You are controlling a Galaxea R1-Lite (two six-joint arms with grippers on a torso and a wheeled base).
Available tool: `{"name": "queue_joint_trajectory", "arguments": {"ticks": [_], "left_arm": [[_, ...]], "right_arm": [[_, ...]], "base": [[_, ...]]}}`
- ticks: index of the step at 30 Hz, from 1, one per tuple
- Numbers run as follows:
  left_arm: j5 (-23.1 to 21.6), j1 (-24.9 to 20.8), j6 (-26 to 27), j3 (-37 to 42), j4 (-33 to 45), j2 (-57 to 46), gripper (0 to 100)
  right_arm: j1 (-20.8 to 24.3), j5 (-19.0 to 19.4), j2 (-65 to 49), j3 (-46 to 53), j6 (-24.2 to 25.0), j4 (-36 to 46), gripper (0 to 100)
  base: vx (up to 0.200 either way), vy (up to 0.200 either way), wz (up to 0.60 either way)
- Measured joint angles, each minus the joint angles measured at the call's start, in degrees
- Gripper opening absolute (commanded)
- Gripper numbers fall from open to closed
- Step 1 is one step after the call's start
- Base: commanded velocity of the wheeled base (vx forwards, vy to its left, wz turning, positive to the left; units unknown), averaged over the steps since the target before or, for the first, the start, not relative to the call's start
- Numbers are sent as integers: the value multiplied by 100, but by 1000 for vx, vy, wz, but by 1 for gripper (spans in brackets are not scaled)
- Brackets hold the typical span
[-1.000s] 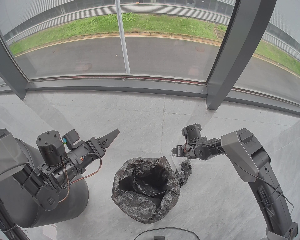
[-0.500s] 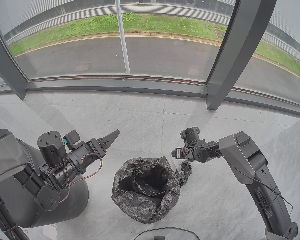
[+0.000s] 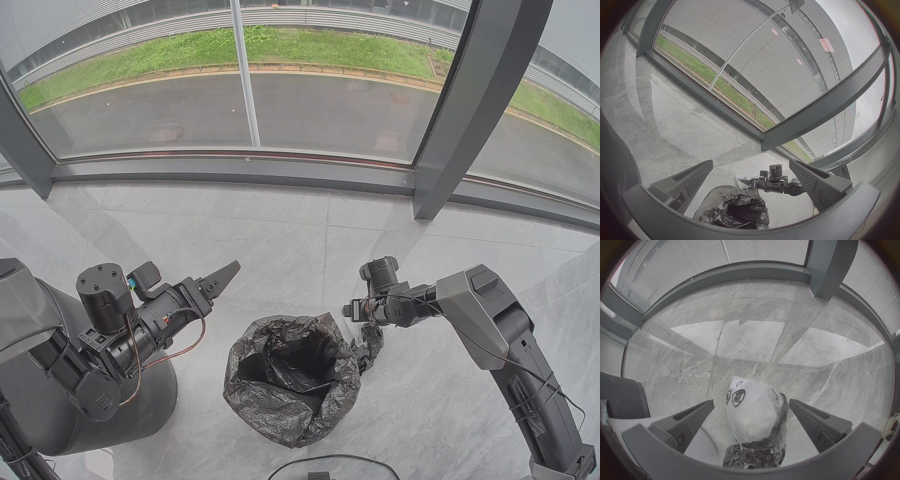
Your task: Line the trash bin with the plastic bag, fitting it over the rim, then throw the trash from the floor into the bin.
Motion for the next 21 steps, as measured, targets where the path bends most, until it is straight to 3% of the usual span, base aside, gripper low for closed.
{"name": "queue_joint_trajectory", "arguments": {"ticks": [18, 19, 21], "left_arm": [[0, 61, -16, -20, 0, -2, 100], [0, 61, -24, -22, 0, -2, 100], [2, 61, -115, -28, 0, -2, 100]], "right_arm": [[-7, 38, 60, 0, -11, 240, 100], [-7, 38, 60, 0, -11, 240, 0], [-7, 38, 63, 0, -13, 243, 0]], "base": [[0, 0, 0], [0, 0, 0], [0, 0, 0]]}}
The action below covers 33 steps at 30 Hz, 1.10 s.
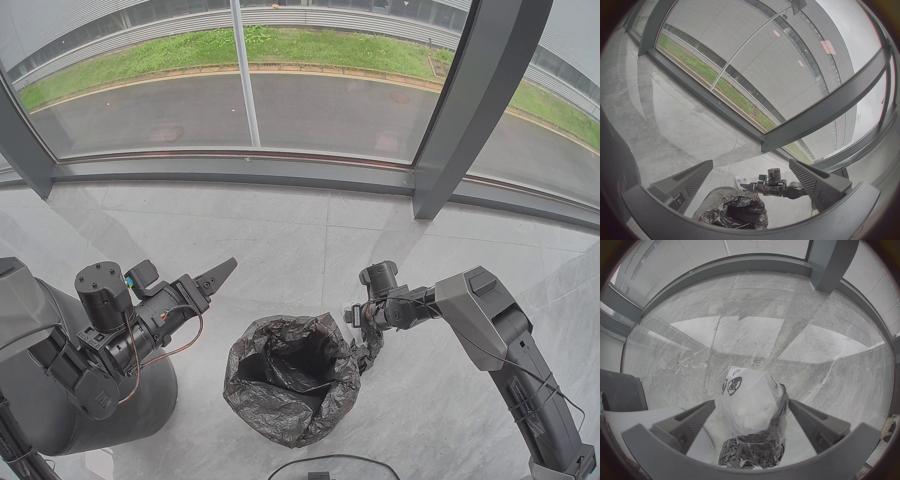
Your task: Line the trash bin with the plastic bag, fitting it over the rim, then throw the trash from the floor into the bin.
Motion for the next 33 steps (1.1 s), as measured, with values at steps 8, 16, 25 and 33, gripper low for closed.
{"name": "queue_joint_trajectory", "arguments": {"ticks": [8, 16, 25, 33], "left_arm": [[-106, 16, -108, -13, 1, -2, 100], [-108, 57, -108, -13, 1, -9, 100], [-106, 71, -110, -18, -2, -38, 100], [-104, 79, -108, 9, -5, -93, 100]], "right_arm": [[0, -5, 13, 0, -5, 6, 0], [-6, -45, 18, 0, -20, 9, 0], [-33, -133, -271, 2, 29, 405, 0], [-13, -282, -1246, 2, 44, 1014, 0]], "base": [[0, 0, 0], [0, 0, 0], [0, 0, 0], [0, 0, 0]]}}
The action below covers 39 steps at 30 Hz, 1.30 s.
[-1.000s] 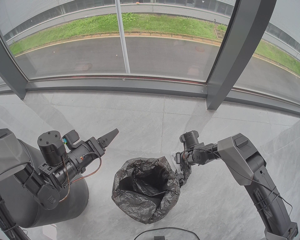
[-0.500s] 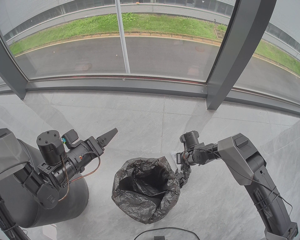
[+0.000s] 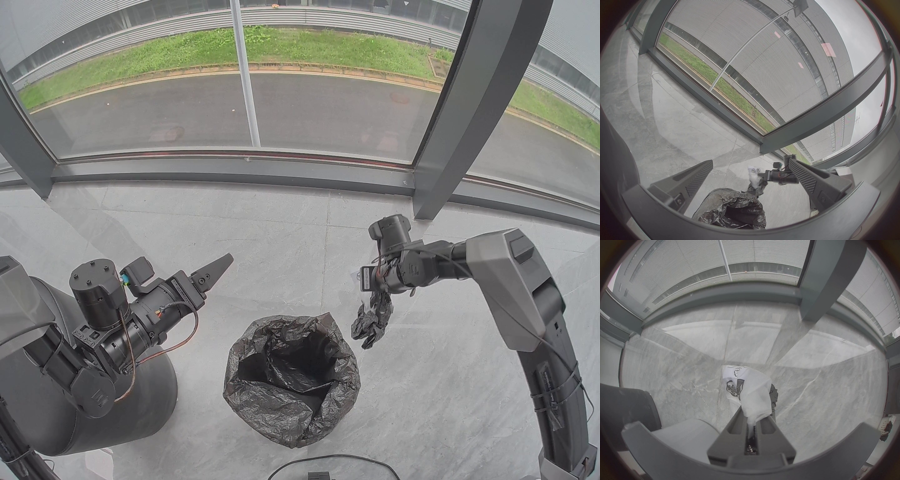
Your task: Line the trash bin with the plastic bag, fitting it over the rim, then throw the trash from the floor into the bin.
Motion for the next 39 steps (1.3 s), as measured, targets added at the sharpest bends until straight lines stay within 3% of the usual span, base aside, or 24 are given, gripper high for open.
{"name": "queue_joint_trajectory", "arguments": {"ticks": [14, 30, 39], "left_arm": [[-2, 0, -1, 72, 13, -441, 100], [-9, -2, 18, 140, 71, -911, 100], [-16, -7, 29, 149, 74, -963, 100]], "right_arm": [[261, -279, -1941, -2, 290, 1382, 0], [1463, -279, -2996, 27, 600, 1630, 0], [2121, -297, -3042, 639, 789, 1553, 0]], "base": [[0, 0, 0], [0, 0, 0], [0, 0, 0]]}}
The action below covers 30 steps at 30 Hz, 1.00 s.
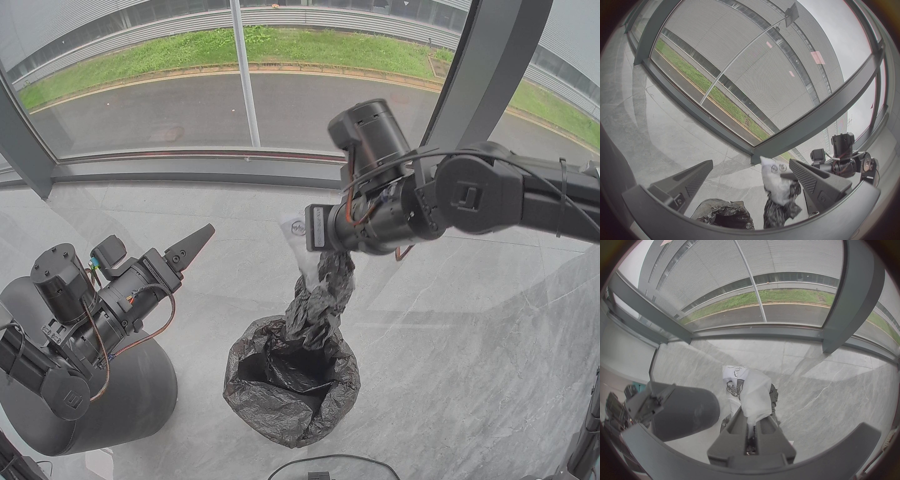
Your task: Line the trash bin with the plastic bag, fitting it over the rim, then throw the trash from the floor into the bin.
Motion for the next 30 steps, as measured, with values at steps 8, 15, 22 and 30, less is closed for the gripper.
{"name": "queue_joint_trajectory", "arguments": {"ticks": [8, 15, 22, 30], "left_arm": [[-4, -4, 0, 0, 2, -7, 100], [-4, -9, 0, 0, 7, -7, 100], [-6, -9, 2, 0, 10, -7, 100], [-6, -9, 6, 0, 7, -5, 100]], "right_arm": [[380, 0, 63, 937, 73, -983, 0], [638, -1, 243, 1556, 95, -1251, 0], [688, -1, 380, 1949, 115, -1558, 0], [686, 0, 666, 2347, 84, -2232, 0]], "base": [[0, 0, 0], [0, 0, 0], [0, 0, 0], [0, 0, 0]]}}
